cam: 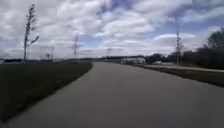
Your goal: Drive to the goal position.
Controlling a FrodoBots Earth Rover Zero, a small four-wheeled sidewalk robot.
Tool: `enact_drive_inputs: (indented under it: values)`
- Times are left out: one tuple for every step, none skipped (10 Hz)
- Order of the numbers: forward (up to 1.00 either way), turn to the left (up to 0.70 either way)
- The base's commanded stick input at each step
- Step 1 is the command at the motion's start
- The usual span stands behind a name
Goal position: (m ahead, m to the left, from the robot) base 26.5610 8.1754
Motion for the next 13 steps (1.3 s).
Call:
enact_drive_inputs:
  values:
    - [0.97,0.00]
    - [0.98,0.00]
    - [0.98,0.00]
    - [0.98,0.00]
    - [0.98,0.00]
    - [0.98,0.00]
    - [0.98,0.00]
    - [0.97,0.00]
    - [0.98,0.00]
    - [0.97,0.00]
    - [0.97,0.00]
    - [0.97,0.00]
    - [0.98,0.00]
